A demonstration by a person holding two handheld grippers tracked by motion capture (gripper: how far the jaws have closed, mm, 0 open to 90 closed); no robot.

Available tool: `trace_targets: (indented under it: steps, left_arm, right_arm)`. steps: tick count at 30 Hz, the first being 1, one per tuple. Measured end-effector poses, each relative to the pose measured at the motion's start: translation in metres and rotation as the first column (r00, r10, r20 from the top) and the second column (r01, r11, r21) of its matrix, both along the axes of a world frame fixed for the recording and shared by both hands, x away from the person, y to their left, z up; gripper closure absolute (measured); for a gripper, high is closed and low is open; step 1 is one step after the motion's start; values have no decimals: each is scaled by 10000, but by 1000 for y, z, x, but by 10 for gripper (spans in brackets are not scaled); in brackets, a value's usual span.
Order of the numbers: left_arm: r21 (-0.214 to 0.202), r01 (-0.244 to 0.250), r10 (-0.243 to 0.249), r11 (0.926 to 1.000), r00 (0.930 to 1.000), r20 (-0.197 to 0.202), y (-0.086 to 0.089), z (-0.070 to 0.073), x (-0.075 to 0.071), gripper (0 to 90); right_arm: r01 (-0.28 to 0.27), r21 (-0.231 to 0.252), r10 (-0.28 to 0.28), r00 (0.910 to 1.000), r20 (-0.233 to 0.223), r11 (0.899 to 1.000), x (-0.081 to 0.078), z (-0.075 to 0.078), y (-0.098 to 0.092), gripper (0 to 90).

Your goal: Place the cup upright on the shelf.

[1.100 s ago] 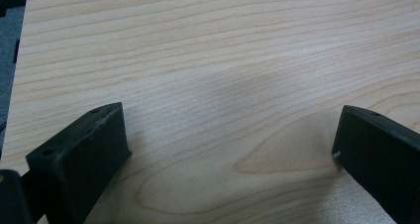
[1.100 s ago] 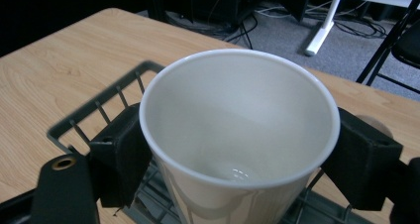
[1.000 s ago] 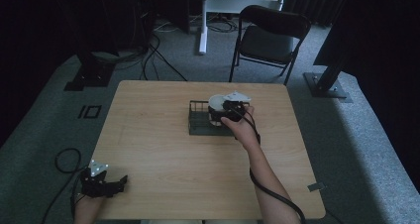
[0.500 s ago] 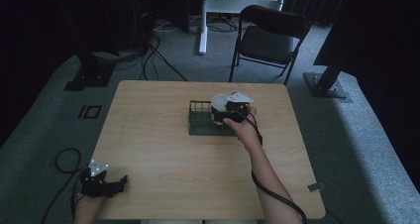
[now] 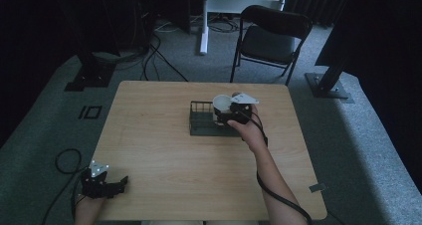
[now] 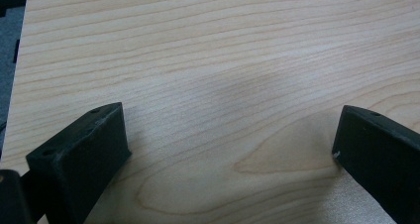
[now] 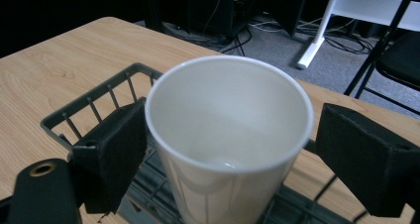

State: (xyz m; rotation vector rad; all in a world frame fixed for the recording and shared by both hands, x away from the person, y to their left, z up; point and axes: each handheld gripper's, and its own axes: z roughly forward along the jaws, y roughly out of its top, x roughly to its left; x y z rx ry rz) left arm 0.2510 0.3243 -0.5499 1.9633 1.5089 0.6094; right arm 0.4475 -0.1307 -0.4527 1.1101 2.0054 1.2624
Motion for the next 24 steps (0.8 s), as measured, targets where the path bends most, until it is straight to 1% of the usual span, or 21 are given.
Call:
trace_targets:
  steps: [2,7,9,13,24]
  left_arm:
    - [-4,-2,2,10000,10000,2,0,0,0,9]
    - [-1,0,0,10000,10000,1,0,0,0,9]
    - [0,1,-1,10000,10000,1,0,0,0,9]
    - [-4,-1,1,10000,10000,1,0,0,0,9]
    - [-4,-1,1,10000,10000,2,0,0,0,9]
  right_arm:
    - [-24,101,25,10000,-75,9999,-2,-1,-2,126]
    - [-76,51,76,9999,-132,10000,-8,-4,-8,127]
    - [-70,176,73,9998,-162,9998,-11,-6,-10,127]
    - [-52,282,54,9999,-98,9996,-16,-6,-15,127]
    - [85,293,-88,9999,98,9995,-33,-5,-33,128]
